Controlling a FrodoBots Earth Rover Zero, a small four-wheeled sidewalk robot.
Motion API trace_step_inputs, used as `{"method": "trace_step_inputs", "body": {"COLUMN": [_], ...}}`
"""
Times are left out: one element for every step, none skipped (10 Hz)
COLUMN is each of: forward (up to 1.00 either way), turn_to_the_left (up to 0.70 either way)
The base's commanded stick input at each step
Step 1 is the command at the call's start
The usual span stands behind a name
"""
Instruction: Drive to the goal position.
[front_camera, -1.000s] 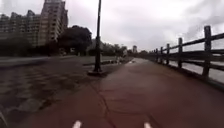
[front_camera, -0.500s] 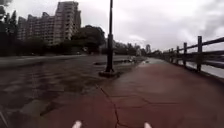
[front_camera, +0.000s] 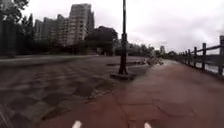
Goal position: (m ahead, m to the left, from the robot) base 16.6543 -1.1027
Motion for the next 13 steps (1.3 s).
{"method": "trace_step_inputs", "body": {"forward": [0.50, 0.50, 0.50, 0.50, 0.50, 0.50, 0.50, 0.50, 0.50, 0.50, 0.50, 0.50, 0.50], "turn_to_the_left": [0.50, 0.50, 0.50, 0.50, 0.50, 0.50, 0.50, 0.50, 0.50, 0.46, 0.29, 0.07, 0.00]}}
